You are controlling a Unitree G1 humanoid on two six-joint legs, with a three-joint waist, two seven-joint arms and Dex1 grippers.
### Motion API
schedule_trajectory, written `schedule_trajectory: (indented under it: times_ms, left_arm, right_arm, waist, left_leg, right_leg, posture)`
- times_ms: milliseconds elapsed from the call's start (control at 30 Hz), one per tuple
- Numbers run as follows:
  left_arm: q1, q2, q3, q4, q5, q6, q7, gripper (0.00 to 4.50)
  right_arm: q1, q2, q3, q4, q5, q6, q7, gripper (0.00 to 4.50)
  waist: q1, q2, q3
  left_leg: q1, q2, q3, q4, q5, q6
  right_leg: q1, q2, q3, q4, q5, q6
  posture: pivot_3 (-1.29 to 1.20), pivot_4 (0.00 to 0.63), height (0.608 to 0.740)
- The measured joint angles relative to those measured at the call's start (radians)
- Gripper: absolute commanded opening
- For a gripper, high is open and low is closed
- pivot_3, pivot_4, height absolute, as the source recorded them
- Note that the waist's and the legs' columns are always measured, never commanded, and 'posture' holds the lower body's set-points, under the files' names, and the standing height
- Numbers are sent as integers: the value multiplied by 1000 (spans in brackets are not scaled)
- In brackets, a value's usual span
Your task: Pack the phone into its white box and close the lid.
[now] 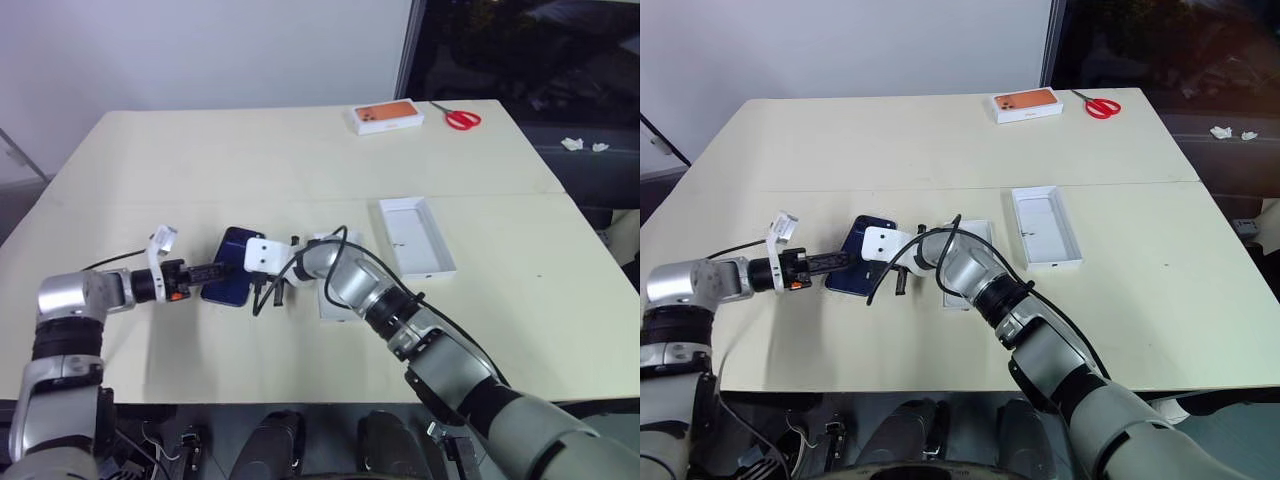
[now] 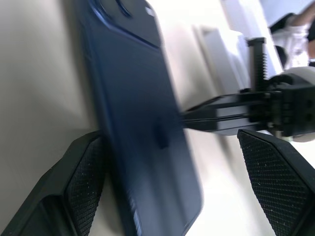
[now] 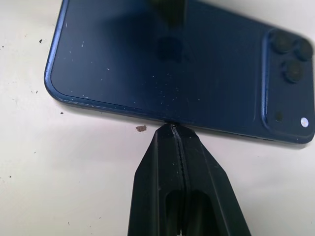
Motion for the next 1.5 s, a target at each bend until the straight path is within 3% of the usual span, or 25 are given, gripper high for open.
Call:
schedule_trajectory:
  times_ms: [267, 367, 567, 1067, 1133, 1200, 1500]
  left_arm:
    - [-10, -16, 0, 14, -42, 29, -1, 4279]
    - [-12, -12, 5, 30, -51, 40, 12, 3527]
    - [22, -15, 7, 48, -70, 59, 32, 521]
    - [52, -17, 64, 32, -135, 96, 65, 521]
    - [57, -17, 82, 31, -148, 111, 77, 55]
    - [60, -17, 96, 32, -154, 120, 83, 26]
    - [76, -24, 189, 31, -236, 218, 119, 26]
  right_arm:
    - [0, -12, 0, 5, -7, -26, -3, 0]
    - [0, -13, 1, 5, -8, -30, -2, 0]
    - [1, -17, 1, 5, -9, -43, -2, 0]
    - [6, -29, -40, -6, 17, -34, -3, 0]
    - [6, -40, -72, -18, 36, -19, -4, 0]
    - [7, -50, -87, -26, 44, -12, -3, 0]
    - [70, -126, -199, -261, 178, 76, 69, 0]
  waist:
    - [-5, 0, 0]
    - [-7, 0, 0]
    - [-14, -1, 0]
    - [-27, -2, 0]
    - [-33, -2, 0]
    - [-36, -1, 0]
    - [-36, -3, 1]
  left_leg:
    - [0, 1, 0, 0, 0, 0]
    - [0, 1, 0, -1, 0, 0]
    - [0, 2, 0, -3, 0, 0]
    - [0, 4, 0, -4, 0, -1]
    - [0, 4, 0, -4, 0, -1]
    - [0, 4, 0, -5, 1, -2]
    - [-5, 4, 1, -6, 1, -2]
  right_leg:
    - [0, 1, 0, -3, 0, 0]
    - [0, 1, 0, -3, 0, 0]
    - [0, 2, 0, -5, 0, 0]
    - [-1, 1, 1, -5, 0, 0]
    - [-1, 2, 1, -5, 0, 0]
    - [-2, 2, 1, -5, 0, 0]
    - [-7, 1, 2, -6, 0, 0]
  posture:
    - [0, 150, 740]
    - [0, 150, 740]
    - [0, 150, 740]
    - [0, 150, 740]
    - [0, 150, 740]
    - [0, 150, 740]
    - [0, 150, 740]
